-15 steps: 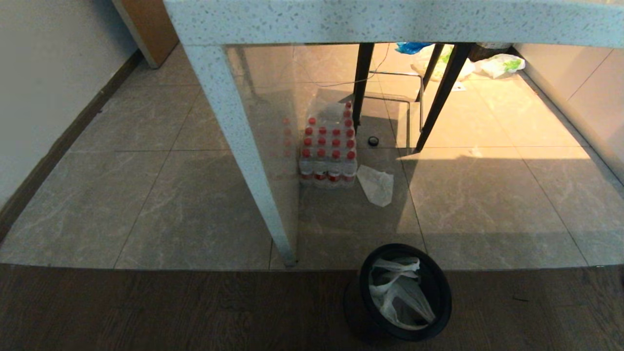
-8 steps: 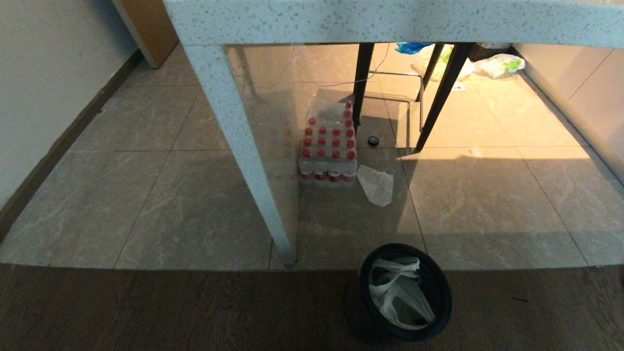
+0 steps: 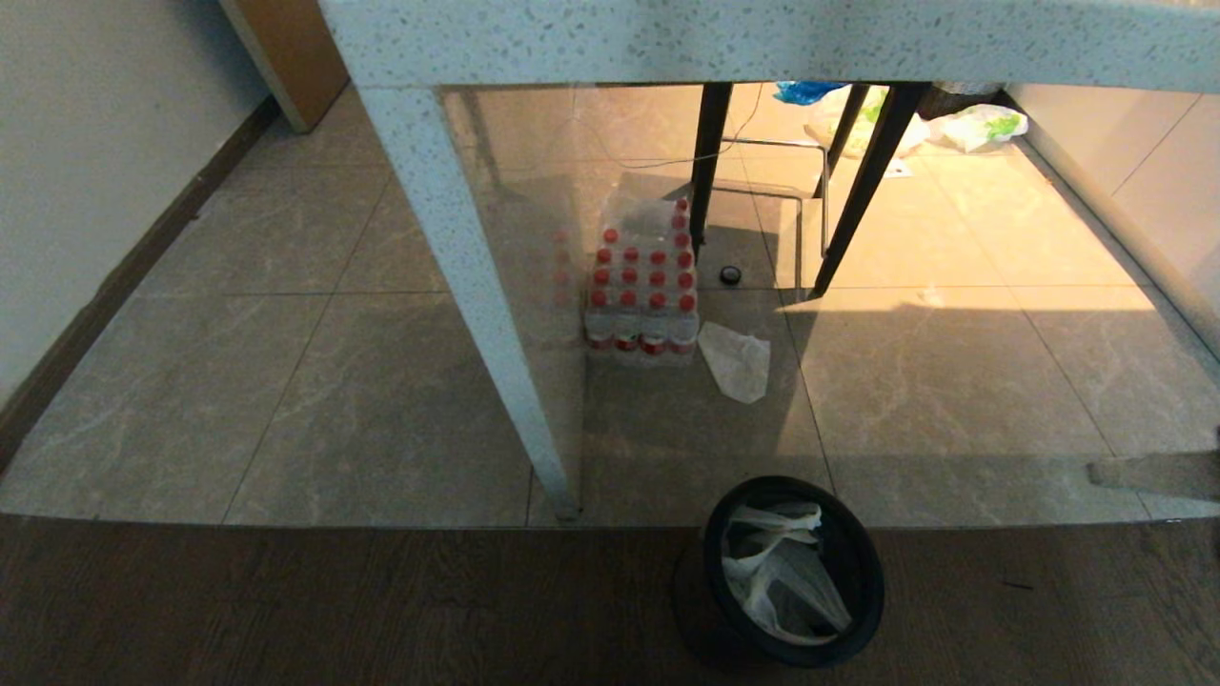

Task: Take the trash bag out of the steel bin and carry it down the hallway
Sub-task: Place the outer trash can on the ground

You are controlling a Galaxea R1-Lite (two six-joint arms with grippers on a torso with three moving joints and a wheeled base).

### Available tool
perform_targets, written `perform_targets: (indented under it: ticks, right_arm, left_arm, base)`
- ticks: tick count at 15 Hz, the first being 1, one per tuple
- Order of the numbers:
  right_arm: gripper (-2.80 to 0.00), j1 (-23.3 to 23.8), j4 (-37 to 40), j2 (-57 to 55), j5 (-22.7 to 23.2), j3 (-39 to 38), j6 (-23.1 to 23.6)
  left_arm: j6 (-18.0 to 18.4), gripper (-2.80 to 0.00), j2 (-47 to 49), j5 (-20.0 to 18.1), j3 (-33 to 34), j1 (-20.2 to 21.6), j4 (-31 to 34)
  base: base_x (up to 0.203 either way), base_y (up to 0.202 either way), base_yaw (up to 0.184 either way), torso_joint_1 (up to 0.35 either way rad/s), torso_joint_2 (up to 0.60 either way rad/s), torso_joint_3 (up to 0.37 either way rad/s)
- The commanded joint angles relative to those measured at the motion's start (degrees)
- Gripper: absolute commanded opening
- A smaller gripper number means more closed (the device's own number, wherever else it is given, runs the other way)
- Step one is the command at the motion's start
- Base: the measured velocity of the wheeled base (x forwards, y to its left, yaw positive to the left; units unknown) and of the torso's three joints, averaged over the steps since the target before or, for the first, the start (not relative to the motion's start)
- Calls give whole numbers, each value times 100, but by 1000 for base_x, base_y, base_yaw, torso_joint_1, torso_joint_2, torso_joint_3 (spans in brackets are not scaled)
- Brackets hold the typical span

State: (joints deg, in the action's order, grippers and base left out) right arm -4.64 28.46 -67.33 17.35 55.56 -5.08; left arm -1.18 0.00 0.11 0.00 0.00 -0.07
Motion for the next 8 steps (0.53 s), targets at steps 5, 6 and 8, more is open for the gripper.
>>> perform_targets:
  ticks: [5,6,8]
  right_arm:
    - [0,-385,-1001,-2230,-157,-1157,675]
    - [0,-405,-1018,-2254,-196,-1250,762]
    - [0,-485,-1189,-2459,-287,-1457,841]
  left_arm:
    - [-5,-280,0,-2,0,0,-1]
    - [-5,-280,0,5,8,0,-1]
    - [-5,-280,0,-2,8,0,-1]
  base:
    - [0,0,0,0,0,0]
    - [0,0,0,0,0,0]
    - [0,0,0,0,0,0]
